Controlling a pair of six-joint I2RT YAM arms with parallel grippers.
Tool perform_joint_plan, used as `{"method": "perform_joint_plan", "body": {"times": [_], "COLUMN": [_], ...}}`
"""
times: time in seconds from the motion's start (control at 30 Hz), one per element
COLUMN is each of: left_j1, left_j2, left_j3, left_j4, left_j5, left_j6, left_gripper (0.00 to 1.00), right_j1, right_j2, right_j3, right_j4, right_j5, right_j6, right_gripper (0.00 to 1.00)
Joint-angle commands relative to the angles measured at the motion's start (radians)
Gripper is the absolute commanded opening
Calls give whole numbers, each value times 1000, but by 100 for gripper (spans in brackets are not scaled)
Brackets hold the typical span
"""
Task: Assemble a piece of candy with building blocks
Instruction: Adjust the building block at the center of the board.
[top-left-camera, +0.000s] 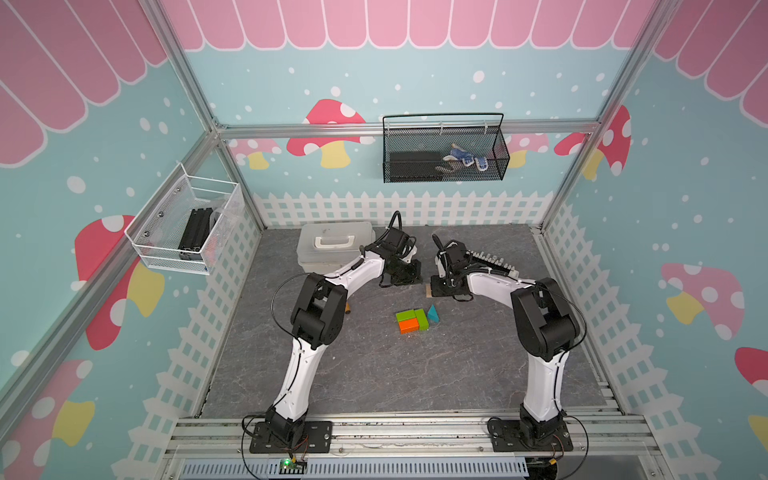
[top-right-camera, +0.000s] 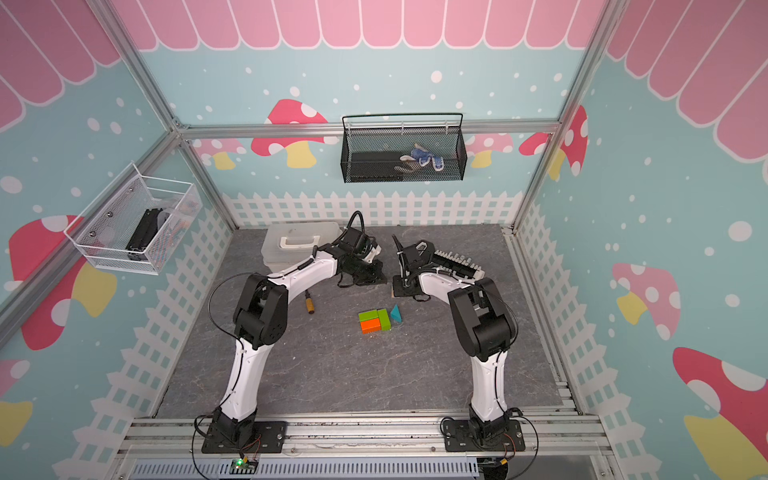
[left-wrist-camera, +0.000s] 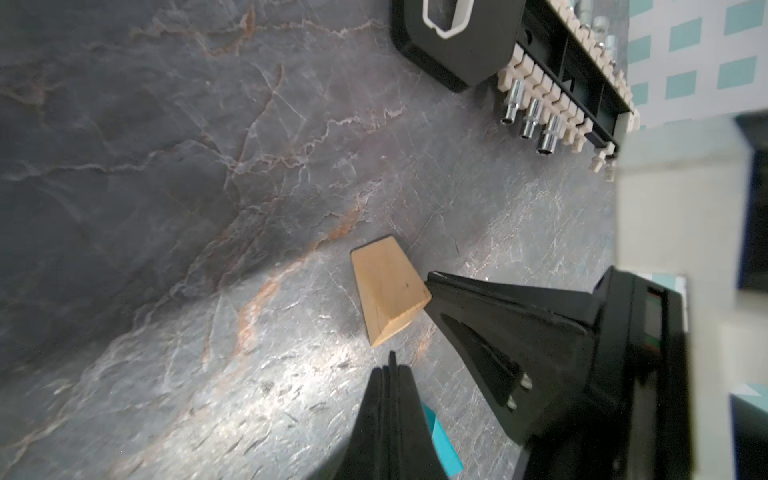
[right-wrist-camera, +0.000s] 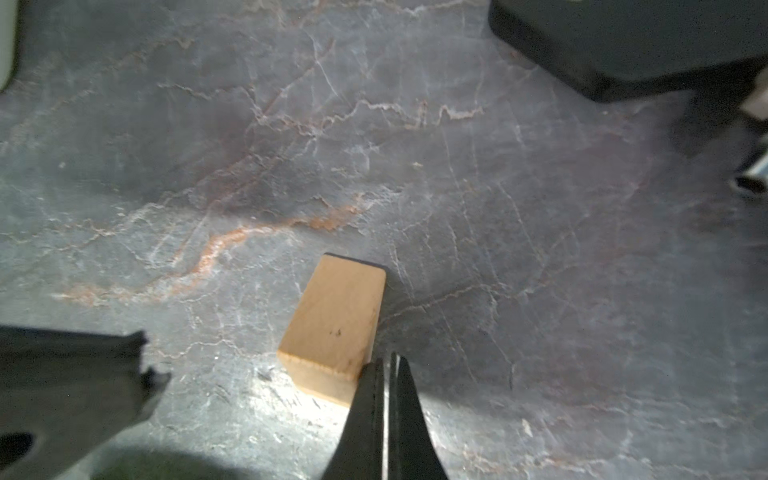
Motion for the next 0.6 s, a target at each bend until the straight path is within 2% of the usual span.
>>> {"method": "perform_joint_plan", "body": {"times": [0.0,0.27,0.57], "left_j1": [11,11,6], "left_j2": [59,47,53], "left_j3": [29,-44,-52], "left_j4": [27,9,53], "left_j5": [19,-40,-9], "left_j6": [-20,-5,-35], "left_gripper": [0,0,0], "right_j1": [-5,-5,-4], "right_j2": [31,9,9], "right_j3": [41,25,34], "right_j4": [29,19,25], "right_j5": [-59,-66,-102], "right_j6": [8,-5,-1], "right_gripper": [2,2,2]}}
